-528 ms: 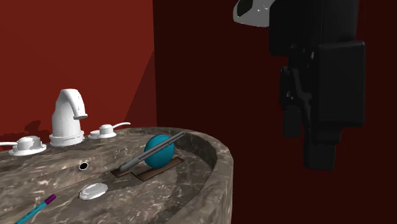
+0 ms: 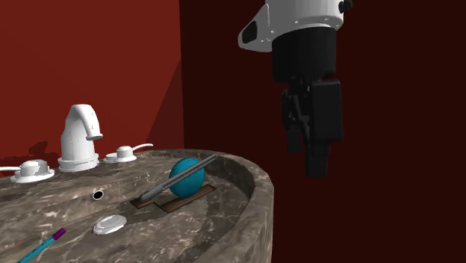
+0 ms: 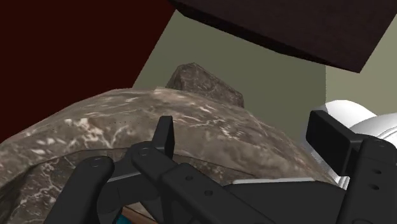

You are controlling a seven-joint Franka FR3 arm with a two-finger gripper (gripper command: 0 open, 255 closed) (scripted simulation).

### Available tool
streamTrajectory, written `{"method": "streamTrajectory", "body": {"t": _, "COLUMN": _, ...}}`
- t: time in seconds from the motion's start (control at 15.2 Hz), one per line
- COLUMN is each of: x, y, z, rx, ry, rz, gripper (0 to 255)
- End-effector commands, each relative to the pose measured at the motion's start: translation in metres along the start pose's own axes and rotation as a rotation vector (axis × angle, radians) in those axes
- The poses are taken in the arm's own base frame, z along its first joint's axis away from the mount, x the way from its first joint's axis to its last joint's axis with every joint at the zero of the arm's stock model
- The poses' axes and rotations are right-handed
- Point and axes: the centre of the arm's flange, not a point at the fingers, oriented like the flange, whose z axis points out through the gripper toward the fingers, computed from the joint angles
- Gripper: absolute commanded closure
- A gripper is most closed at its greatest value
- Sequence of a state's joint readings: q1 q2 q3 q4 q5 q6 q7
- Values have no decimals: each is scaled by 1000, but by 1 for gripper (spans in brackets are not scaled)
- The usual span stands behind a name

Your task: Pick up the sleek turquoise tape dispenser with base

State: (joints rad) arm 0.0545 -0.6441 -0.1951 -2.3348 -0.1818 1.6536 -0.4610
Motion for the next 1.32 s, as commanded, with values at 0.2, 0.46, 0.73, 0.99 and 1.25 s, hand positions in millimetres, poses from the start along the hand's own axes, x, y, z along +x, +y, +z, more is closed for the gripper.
{"method": "streamTrajectory", "body": {"t": 0.2, "x": 45, "y": 52, "z": 8, "rx": -21, "ry": -18, "rz": -222, "gripper": 0}}
{"method": "streamTrajectory", "body": {"t": 0.46, "x": 85, "y": 84, "z": 14, "rx": -36, "ry": -32, "rz": -395, "gripper": 0}}
{"method": "streamTrajectory", "body": {"t": 0.73, "x": 131, "y": 108, "z": 20, "rx": -51, "ry": -46, "rz": -568, "gripper": 0}}
{"method": "streamTrajectory", "body": {"t": 0.99, "x": 180, "y": 125, "z": 27, "rx": -66, "ry": -59, "rz": -741, "gripper": 0}}
{"method": "streamTrajectory", "body": {"t": 1.25, "x": 230, "y": 133, "z": 34, "rx": -81, "ry": -73, "rz": -914, "gripper": 0}}
